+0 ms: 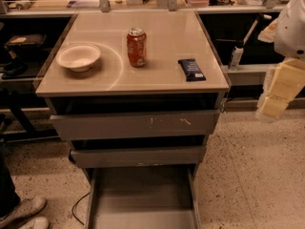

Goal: Place rxbar blueberry into bottom drawer

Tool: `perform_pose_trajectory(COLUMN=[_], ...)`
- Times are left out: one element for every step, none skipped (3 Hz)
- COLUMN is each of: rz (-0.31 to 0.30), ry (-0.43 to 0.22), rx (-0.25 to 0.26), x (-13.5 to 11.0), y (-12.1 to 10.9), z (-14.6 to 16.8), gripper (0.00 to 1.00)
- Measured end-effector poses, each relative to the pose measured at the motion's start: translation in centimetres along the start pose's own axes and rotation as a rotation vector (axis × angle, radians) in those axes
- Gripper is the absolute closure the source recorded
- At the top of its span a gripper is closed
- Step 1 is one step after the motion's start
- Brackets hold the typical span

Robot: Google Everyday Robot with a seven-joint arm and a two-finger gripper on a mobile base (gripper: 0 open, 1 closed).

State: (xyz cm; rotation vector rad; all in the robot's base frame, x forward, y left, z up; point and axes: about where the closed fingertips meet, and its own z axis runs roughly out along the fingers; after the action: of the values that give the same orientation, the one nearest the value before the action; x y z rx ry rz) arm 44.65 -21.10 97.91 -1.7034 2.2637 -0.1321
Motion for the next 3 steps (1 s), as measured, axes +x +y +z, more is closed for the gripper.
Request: perform_pose_trajectory(rz=[0.035,0.035,0.106], ry=[0.087,0.087,0.138], rx=[0.017,0.017,-0.002], x=[-1.6,-1.6,-2.3], y=[-2.1,-2.1,-3.5], z=[1.1,1.1,2.6], gripper=[0.0,0.0,0.0])
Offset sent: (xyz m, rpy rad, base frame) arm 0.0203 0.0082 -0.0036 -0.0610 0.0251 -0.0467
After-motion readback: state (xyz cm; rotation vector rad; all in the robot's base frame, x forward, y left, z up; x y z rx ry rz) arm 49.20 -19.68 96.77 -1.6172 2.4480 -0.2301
